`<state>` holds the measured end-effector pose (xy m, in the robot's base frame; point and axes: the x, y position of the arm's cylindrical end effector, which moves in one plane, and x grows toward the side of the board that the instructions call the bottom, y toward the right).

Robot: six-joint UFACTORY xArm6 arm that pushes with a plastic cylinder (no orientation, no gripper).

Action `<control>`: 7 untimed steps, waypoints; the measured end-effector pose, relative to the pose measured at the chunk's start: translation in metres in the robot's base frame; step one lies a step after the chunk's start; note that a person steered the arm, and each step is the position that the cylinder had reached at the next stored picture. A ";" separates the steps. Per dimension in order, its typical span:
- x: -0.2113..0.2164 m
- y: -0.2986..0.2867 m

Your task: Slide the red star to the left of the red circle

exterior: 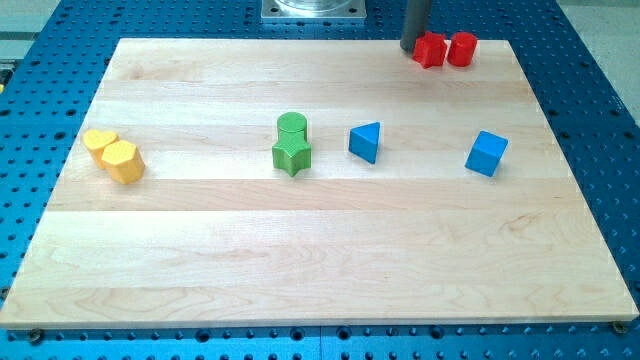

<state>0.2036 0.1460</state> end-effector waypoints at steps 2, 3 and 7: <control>0.004 -0.053; 0.004 -0.061; 0.080 -0.041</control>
<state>0.2832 0.1052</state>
